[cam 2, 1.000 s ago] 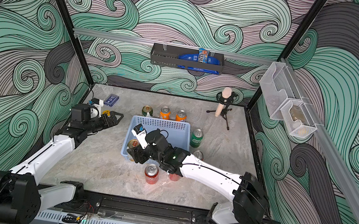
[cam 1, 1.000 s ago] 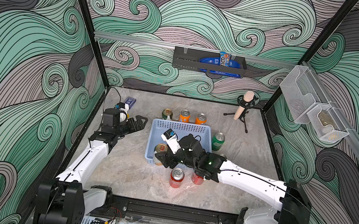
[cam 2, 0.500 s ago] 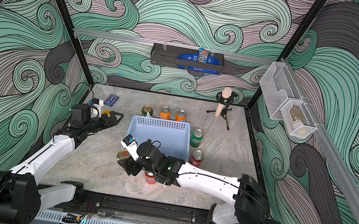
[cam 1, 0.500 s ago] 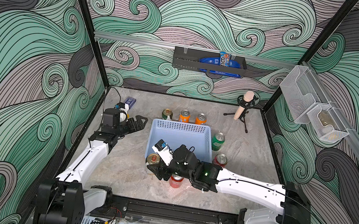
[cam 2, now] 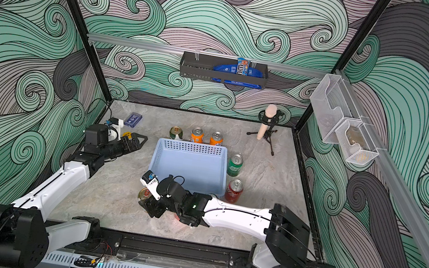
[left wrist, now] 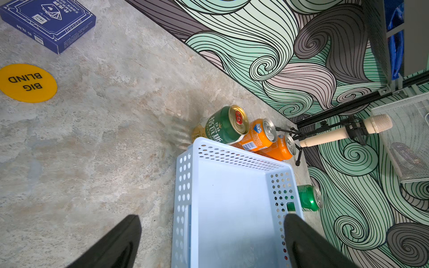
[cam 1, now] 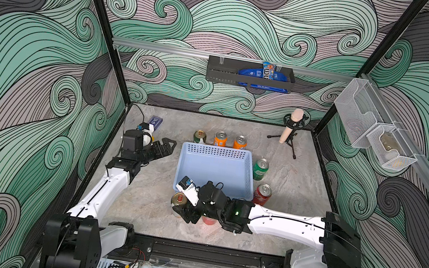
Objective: Take out the drinks from the basket
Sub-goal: Place the drink at the center of the board.
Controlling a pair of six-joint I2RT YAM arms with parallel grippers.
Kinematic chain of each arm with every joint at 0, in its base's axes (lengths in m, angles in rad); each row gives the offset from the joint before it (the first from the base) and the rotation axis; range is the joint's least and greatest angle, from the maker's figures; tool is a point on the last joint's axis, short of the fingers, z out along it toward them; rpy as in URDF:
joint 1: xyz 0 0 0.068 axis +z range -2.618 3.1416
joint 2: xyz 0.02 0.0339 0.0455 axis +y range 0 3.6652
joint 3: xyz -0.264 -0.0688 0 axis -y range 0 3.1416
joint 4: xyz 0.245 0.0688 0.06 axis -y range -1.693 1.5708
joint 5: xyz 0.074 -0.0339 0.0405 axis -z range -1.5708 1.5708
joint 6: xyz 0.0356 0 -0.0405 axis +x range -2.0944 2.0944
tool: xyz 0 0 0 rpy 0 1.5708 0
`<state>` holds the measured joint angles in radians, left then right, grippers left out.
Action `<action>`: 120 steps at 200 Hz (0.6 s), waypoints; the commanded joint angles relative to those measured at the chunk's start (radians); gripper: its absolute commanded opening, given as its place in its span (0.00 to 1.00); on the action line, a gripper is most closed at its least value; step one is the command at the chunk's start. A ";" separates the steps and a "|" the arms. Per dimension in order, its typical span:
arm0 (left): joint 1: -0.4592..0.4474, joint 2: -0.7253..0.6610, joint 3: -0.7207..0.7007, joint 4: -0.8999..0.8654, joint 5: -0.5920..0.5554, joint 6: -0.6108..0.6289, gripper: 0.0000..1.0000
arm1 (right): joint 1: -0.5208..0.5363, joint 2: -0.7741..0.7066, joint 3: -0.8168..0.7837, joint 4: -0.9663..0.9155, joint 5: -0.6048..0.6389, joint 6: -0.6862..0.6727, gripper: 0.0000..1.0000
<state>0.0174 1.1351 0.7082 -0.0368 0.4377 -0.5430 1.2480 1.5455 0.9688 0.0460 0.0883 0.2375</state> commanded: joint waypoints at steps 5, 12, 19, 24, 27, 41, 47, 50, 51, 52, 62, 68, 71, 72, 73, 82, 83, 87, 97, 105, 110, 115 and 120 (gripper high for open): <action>0.004 -0.001 0.002 0.020 0.009 -0.005 0.99 | 0.013 0.009 -0.001 0.124 0.014 -0.009 0.55; 0.004 -0.001 0.001 0.020 0.009 -0.005 0.99 | 0.014 0.015 -0.006 0.128 0.014 -0.009 0.55; 0.004 -0.002 0.001 0.020 0.009 -0.005 0.99 | 0.014 0.021 -0.009 0.131 0.014 -0.009 0.55; 0.004 -0.001 0.002 0.021 0.009 -0.005 0.99 | 0.013 0.022 -0.012 0.134 0.013 -0.009 0.55; 0.003 0.000 0.002 0.021 0.010 -0.005 0.99 | 0.015 0.024 -0.013 0.136 0.014 -0.008 0.55; 0.004 0.001 0.000 0.022 0.010 -0.006 0.99 | 0.015 0.034 -0.020 0.143 0.013 -0.006 0.55; 0.004 0.002 0.000 0.022 0.010 -0.006 0.99 | 0.016 0.038 -0.023 0.146 0.012 -0.005 0.55; 0.004 0.002 0.000 0.023 0.010 -0.007 0.99 | 0.016 0.041 -0.024 0.148 0.011 -0.005 0.55; 0.004 0.002 0.000 0.024 0.010 -0.006 0.99 | 0.016 0.042 -0.025 0.149 0.011 -0.005 0.55; 0.004 0.002 0.000 0.023 0.010 -0.006 0.99 | 0.016 0.042 -0.025 0.150 0.010 -0.005 0.55; 0.004 0.002 0.000 0.024 0.012 -0.008 0.99 | 0.018 0.051 -0.028 0.154 0.008 -0.003 0.55; 0.004 0.002 -0.001 0.025 0.012 -0.008 0.99 | 0.018 0.055 -0.029 0.155 0.008 -0.002 0.55; 0.004 0.001 -0.001 0.026 0.011 -0.008 0.99 | 0.020 0.057 -0.030 0.155 0.009 -0.001 0.55; 0.004 0.002 -0.001 0.026 0.011 -0.009 0.99 | 0.020 0.058 -0.029 0.156 0.009 -0.001 0.55; 0.004 0.002 -0.002 0.026 0.012 -0.009 0.99 | 0.020 0.059 -0.030 0.156 0.009 0.000 0.55; 0.003 0.003 -0.001 0.026 0.012 -0.009 0.99 | 0.022 0.065 -0.031 0.159 0.010 0.002 0.55; 0.004 0.003 -0.001 0.026 0.012 -0.009 0.99 | 0.021 0.067 -0.031 0.159 0.011 0.002 0.55; 0.004 0.003 -0.001 0.026 0.012 -0.009 0.99 | 0.023 0.069 -0.033 0.161 0.011 0.003 0.55; 0.003 0.003 -0.001 0.028 0.012 -0.009 0.99 | 0.025 0.073 -0.033 0.164 0.012 0.005 0.55; 0.003 0.003 -0.003 0.028 0.012 -0.011 0.99 | 0.026 0.077 -0.032 0.166 0.014 0.006 0.55; 0.004 0.004 -0.003 0.028 0.012 -0.012 0.99 | 0.027 0.079 -0.034 0.167 0.014 0.007 0.56; 0.004 0.005 -0.003 0.029 0.013 -0.011 0.99 | 0.028 0.082 -0.035 0.167 0.014 0.008 0.57; 0.004 0.005 -0.004 0.029 0.013 -0.013 0.99 | 0.030 0.083 -0.033 0.167 0.015 0.007 0.57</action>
<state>0.0174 1.1351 0.7078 -0.0296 0.4377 -0.5503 1.2682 1.6344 0.9260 0.1028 0.0944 0.2394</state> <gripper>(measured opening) 0.987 0.679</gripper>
